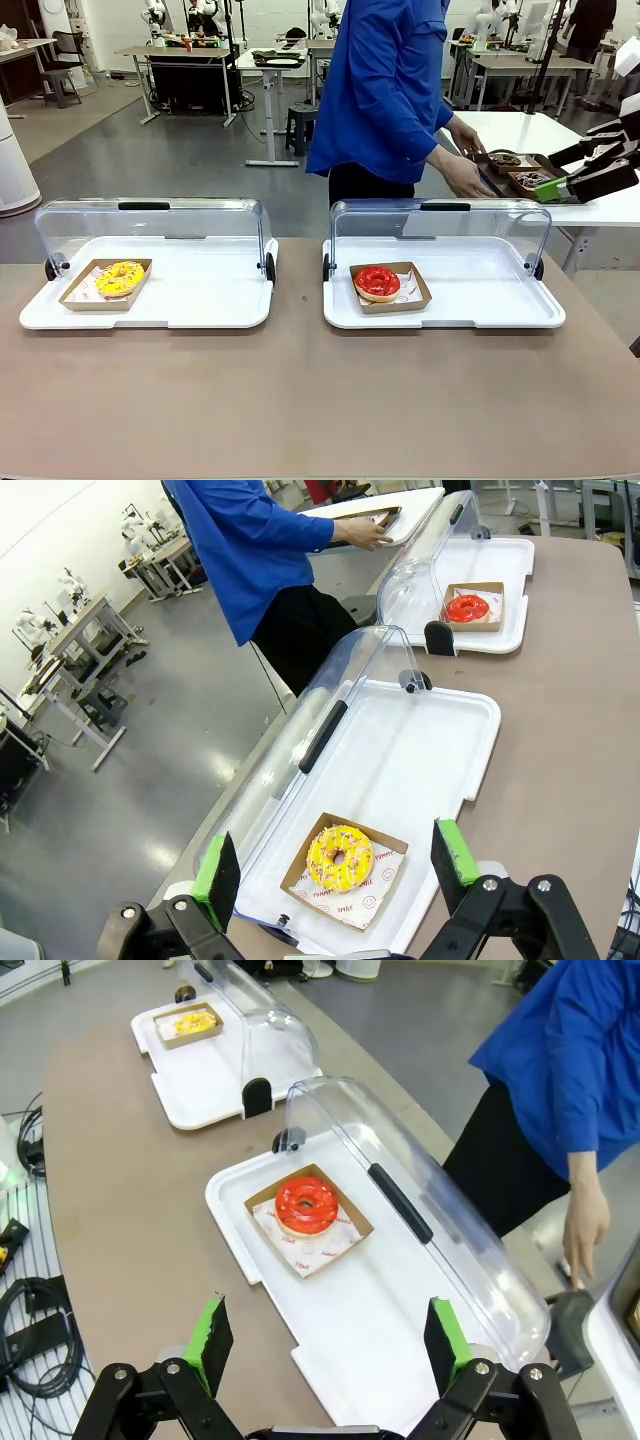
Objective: Provide the desired donut to the person.
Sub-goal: Place the picked Paper togo box onto the Handle tray extended by the person.
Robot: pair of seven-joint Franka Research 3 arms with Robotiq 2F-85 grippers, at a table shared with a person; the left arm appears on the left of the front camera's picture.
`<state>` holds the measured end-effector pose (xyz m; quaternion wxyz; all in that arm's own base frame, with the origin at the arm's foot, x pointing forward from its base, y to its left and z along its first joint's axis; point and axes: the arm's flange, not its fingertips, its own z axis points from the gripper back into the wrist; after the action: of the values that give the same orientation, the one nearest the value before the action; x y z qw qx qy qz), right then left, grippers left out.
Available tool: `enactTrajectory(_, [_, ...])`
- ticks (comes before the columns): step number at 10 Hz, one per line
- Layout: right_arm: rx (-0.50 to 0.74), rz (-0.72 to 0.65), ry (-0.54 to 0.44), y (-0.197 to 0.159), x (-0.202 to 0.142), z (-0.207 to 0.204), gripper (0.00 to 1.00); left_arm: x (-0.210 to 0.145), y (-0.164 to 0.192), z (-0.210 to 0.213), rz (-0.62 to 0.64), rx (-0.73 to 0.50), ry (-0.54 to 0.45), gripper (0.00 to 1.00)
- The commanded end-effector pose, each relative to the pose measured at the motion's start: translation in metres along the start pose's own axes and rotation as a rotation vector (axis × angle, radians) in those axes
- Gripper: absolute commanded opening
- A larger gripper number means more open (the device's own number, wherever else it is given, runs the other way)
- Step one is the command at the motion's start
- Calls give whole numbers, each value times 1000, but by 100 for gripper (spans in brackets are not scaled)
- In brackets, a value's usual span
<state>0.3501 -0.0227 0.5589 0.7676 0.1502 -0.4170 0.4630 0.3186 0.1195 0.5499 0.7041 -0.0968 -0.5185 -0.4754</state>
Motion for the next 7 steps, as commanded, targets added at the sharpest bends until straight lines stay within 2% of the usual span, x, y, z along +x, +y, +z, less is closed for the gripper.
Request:
enactTrajectory(1, [15,-3,-4,-1,-1,2,100,-1,0,-1,1,2,-17,100])
enactTrajectory(7, [15,-3,-4,-1,-1,2,100,-1,0,-1,1,2,-17,100])
